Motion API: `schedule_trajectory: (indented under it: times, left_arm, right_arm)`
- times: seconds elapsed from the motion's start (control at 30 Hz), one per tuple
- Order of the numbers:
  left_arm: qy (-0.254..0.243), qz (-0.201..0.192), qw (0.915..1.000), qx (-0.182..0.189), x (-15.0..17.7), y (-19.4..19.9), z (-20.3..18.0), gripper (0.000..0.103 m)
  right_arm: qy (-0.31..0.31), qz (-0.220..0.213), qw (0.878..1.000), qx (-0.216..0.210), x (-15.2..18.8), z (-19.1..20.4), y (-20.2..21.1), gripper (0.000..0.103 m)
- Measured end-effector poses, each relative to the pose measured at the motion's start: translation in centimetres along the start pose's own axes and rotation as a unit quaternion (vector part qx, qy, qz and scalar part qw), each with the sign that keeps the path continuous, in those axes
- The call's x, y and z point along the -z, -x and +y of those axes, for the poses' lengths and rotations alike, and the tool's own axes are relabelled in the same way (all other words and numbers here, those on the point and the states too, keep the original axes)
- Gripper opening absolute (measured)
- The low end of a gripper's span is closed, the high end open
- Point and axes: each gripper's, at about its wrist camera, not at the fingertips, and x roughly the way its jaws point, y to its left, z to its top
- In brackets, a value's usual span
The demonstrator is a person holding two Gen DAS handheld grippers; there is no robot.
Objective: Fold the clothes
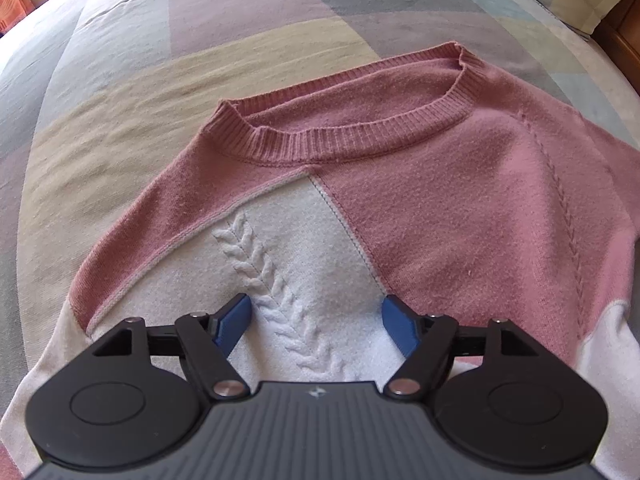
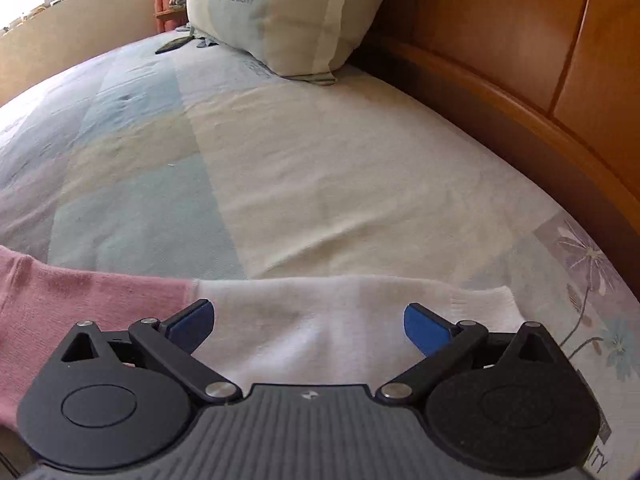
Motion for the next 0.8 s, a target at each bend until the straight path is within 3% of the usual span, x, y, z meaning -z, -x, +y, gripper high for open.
schedule_trajectory:
  times: [0.17,0.27,0.37,0.47,0.67,0.8]
  left_arm:
    - [0.000,0.001,1.0000,-0.005,-0.2,-0.2,-0.1,0.077]
    - [0.001,0.000,0.9999,-0.010,0.0,-0.3,-0.2,0.079]
    - [0.004,-0.001,0.9999,-0.015,0.0,-0.3,-0.2,0.081]
    - [0.006,-0.004,0.9999,-0.014,0.1,-0.3,-0.1,0.083]
    - [0.009,-0.010,0.9998,-0.015,0.4,-0.1,0.0,0.084]
    - [0.013,-0.010,0.9998,-0.009,0.3,1.0,-0.4,0.083]
  right_arm:
    - [-0.062,-0.004,0.998,0.031,0.9,-4.1,1.4,0.103]
    - [-0.074,-0.020,0.997,0.000,0.6,-3.8,2.9,0.103]
    - [-0.022,-0.042,0.998,-0.037,0.0,-1.3,3.4,0.103]
    - [0.019,-0.031,0.997,-0.071,-0.4,0.9,2.4,0.103]
    - [0.028,0.005,0.999,-0.037,0.9,0.3,0.9,0.103]
    - [0.039,0.006,0.997,-0.063,1.1,2.5,3.1,0.103]
